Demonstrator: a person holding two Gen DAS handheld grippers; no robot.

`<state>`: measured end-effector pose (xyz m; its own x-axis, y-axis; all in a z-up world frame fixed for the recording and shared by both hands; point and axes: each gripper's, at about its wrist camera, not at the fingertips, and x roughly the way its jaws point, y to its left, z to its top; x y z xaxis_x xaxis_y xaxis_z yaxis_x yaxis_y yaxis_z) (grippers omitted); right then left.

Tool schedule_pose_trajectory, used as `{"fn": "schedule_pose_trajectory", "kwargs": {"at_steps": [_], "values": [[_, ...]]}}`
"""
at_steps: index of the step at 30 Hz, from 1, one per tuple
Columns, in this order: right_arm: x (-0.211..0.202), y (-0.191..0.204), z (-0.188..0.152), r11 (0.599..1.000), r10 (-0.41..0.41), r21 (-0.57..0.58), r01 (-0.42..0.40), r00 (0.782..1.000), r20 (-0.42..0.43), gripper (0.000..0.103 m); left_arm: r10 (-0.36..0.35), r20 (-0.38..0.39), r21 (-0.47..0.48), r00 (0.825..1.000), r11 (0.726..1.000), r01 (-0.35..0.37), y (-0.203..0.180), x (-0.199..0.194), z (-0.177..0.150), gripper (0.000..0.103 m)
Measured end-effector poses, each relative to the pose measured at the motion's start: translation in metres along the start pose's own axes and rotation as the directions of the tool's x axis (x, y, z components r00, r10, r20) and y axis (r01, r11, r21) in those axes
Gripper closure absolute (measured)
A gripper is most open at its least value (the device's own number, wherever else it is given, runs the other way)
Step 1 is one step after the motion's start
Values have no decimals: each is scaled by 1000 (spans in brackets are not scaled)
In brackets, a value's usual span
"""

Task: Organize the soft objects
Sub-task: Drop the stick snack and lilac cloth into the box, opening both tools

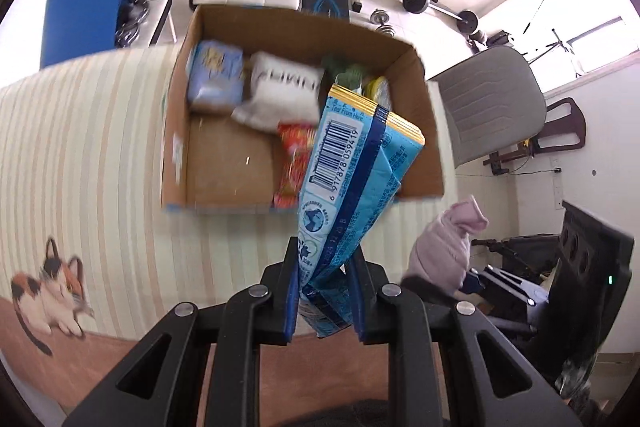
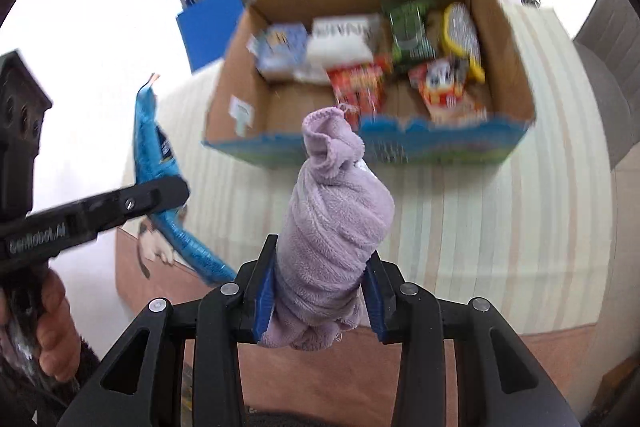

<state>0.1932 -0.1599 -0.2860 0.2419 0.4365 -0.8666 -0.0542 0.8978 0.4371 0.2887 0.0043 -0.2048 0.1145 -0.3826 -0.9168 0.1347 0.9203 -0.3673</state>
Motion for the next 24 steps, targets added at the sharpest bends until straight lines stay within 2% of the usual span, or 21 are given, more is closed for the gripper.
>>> {"fn": "schedule_pose_trajectory", "kwargs": {"at_steps": [2,4,6,9,11,14,17,21,24], "values": [[-21,8,26,1000,1,-21,0,1000,25,63,52,9,35,999,998,-53,-3,-2,34,85],[-28,13,54,997,-31,-64,34,999,43,63,95,0,48,995,994,-95,-1,1,68,85],[-28,15,83,992,-78,-98,82,996,52,63,124,-42,44,991,992,-122,3,18,98,85],[-12,7,116,984,-133,-116,135,991,27,63,173,-117,51,978,984,-168,11,51,121,85],[-9,0,134,979,-167,-116,166,986,0,63,209,-174,63,962,978,-201,22,81,126,85],[21,-10,153,970,-215,-128,206,975,-62,63,256,-256,85,932,967,-242,30,116,121,85],[60,-23,160,961,-254,-146,235,960,-122,63,268,-330,82,905,963,-256,42,149,113,85],[98,-35,164,951,-290,-168,259,937,-193,63,291,-377,73,879,956,-285,56,174,104,85],[116,-38,161,946,-306,-179,269,922,-235,63,284,-399,43,872,956,-291,69,184,100,83]]}}
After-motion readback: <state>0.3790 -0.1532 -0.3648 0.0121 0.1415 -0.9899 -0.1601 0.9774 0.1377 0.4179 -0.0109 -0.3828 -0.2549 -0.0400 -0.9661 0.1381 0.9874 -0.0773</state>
